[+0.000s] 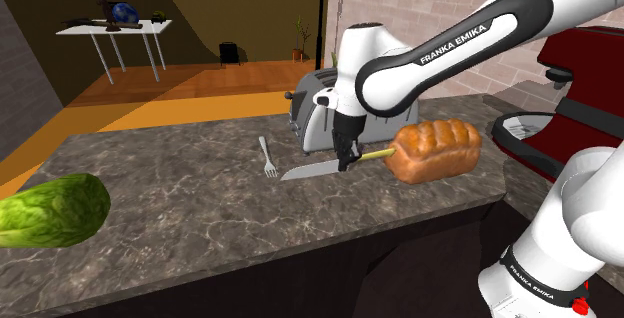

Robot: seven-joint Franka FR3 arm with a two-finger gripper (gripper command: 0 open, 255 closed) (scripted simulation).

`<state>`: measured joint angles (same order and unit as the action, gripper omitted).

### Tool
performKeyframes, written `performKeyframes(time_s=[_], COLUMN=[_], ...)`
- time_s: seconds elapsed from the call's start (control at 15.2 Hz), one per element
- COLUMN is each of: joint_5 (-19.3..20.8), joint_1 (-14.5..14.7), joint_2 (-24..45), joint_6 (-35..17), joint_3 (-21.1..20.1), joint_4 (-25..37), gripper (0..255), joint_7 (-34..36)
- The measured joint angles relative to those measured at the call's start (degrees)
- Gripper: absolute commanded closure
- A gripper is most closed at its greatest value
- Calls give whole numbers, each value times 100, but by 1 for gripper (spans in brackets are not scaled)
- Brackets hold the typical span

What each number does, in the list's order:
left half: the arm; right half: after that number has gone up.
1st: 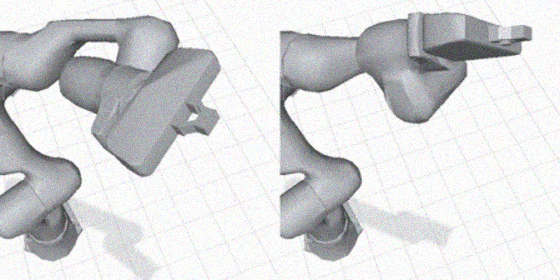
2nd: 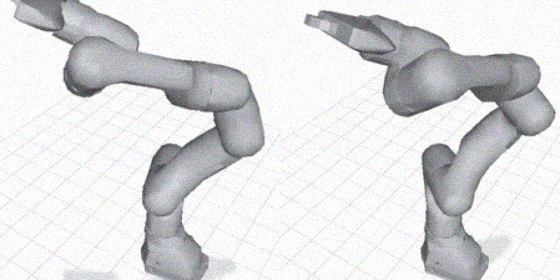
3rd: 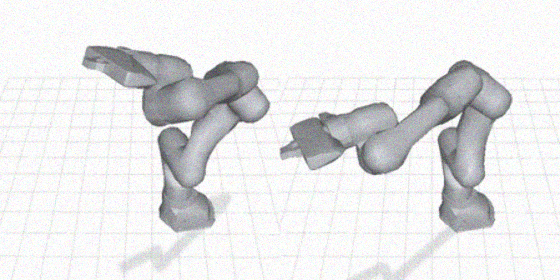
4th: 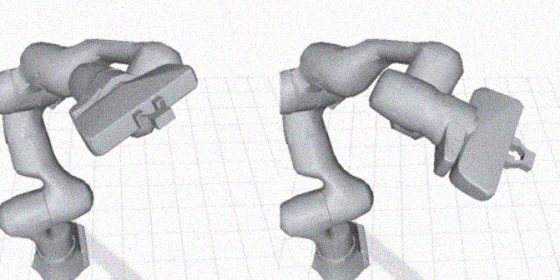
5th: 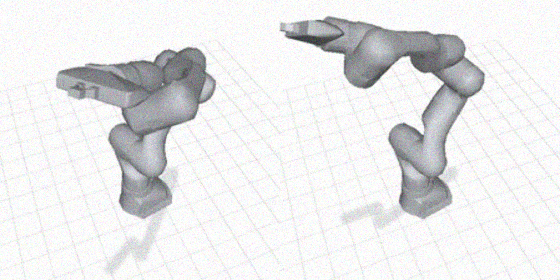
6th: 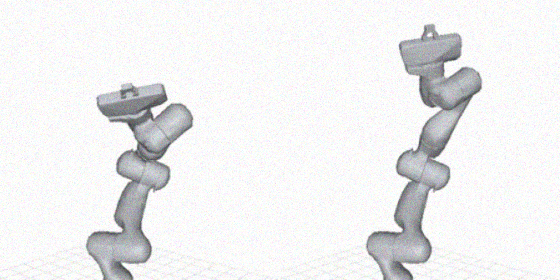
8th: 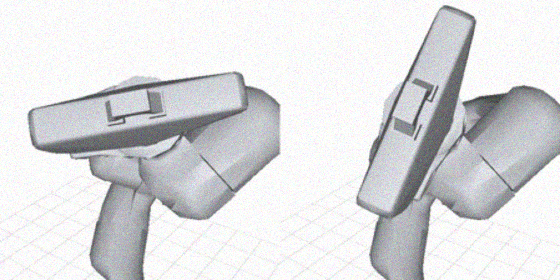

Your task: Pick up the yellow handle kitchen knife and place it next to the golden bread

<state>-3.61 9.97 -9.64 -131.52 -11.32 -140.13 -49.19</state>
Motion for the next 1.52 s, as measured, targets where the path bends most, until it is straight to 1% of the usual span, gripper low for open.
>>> performKeyframes(time_s=[0.26, 0.59, 0.66, 1.06, 1.12, 1.32, 1.52], joint_5=[32, 36, 37, 37, 27, -23, -31], joint_1=[-14, -9, -9, -9, -11, -11, -6], joint_2=[188, 218, 219, 219, 161, -187, -247], joint_6=[-309, -364, -365, -365, -282, 256, 410], joint_3=[-2, -12, -12, -12, -4, 32, 32], joint_4=[-127, -150, -150, -150, -123, 80, 167], gripper=[255, 255, 0, 0, 0, 0, 0], joint_7=[2, 19, 19, 20, 5, -48, -42])
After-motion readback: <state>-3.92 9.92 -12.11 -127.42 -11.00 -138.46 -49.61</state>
